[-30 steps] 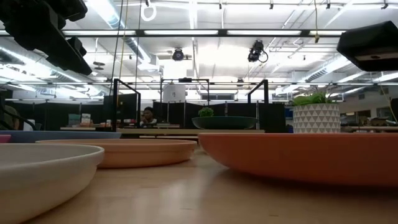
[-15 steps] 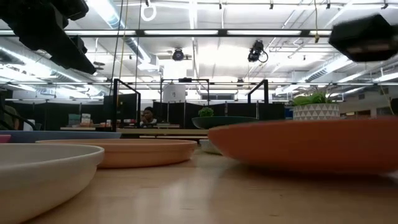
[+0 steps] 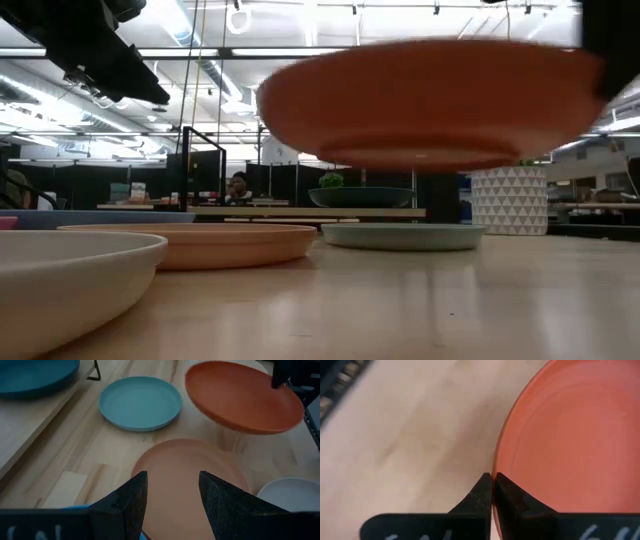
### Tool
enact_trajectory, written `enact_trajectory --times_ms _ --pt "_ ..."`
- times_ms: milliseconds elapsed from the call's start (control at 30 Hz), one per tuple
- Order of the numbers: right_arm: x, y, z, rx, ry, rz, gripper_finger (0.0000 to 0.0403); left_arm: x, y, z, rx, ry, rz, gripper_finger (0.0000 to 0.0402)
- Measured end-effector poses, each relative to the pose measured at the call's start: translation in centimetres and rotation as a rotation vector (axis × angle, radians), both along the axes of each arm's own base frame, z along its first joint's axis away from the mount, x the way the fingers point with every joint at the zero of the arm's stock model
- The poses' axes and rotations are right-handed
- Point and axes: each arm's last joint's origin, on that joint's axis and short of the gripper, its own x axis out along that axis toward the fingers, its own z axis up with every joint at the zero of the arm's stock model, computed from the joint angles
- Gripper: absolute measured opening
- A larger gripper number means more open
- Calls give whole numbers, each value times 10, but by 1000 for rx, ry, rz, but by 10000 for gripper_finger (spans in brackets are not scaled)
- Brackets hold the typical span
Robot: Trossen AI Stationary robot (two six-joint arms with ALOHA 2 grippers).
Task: Place and stack plates onto a shelf
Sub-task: Stack the orange plate on top of the dark blue plate on the shelf
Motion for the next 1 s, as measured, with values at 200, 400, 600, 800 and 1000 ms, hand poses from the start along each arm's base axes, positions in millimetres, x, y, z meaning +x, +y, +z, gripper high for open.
enact_trajectory --times_ms 200,400,600,800,1000 --pt "21 -35 8 -104 31 -21 17 0 0 1 -10 -7 4 185" --pt "50 -94 12 -123 66 -98 17 0 0 0 -36 -9 19 185" --pt "69 -167 32 -104 38 -206 17 0 0 0 -35 -8 18 185" --pt "75 -242 47 -52 -10 -411 17 0 0 -1 -25 4 15 185" --pt "75 -301 49 -12 -41 -566 17 -2 1 -3 -12 26 14 185"
